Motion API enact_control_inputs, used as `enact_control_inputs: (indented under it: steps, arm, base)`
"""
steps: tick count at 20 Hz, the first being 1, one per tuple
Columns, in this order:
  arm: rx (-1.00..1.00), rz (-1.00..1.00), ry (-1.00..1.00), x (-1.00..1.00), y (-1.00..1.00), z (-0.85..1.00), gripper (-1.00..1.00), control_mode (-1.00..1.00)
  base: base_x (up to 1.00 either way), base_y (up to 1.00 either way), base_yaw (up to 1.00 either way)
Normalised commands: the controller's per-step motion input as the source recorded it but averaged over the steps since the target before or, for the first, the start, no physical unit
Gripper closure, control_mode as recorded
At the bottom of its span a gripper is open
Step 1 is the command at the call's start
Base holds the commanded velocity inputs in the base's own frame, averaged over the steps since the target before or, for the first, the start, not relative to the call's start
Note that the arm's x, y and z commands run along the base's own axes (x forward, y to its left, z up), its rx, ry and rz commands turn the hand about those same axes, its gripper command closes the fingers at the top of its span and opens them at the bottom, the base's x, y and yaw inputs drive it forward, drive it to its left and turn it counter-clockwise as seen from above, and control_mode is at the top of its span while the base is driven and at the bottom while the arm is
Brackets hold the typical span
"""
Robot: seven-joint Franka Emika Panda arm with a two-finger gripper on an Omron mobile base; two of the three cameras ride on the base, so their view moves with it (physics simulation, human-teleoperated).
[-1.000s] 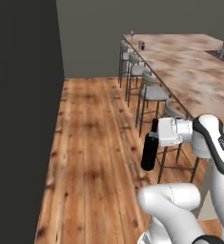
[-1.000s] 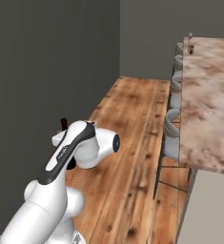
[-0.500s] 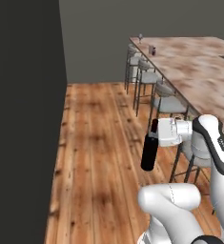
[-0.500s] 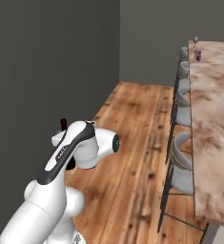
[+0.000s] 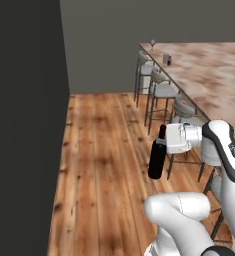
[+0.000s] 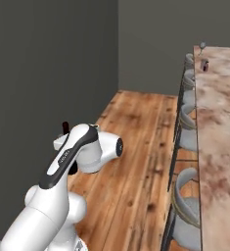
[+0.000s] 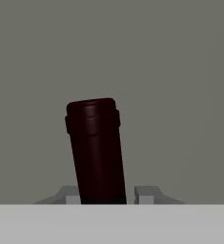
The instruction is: There is a wine glass and glass cup on the dining counter. Place the wine bottle next to the wine glass and the juice bottle next to the glass cup.
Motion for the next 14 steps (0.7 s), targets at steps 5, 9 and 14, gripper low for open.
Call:
enact_control_inputs:
  steps: [5, 9, 14]
  arm:
    - [0.00, 0.00, 0.00, 0.00, 0.00, 0.00, 1.00, 1.00]
    - [0.00, 0.00, 0.00, 0.00, 0.00, 0.00, 1.00, 1.00]
    - [0.00, 0.00, 0.00, 0.00, 0.00, 0.00, 1.00, 1.00]
  base:
    - [0.94, 0.05, 0.00]
    - [0.94, 0.05, 0.00]
    - [0.94, 0.05, 0.00]
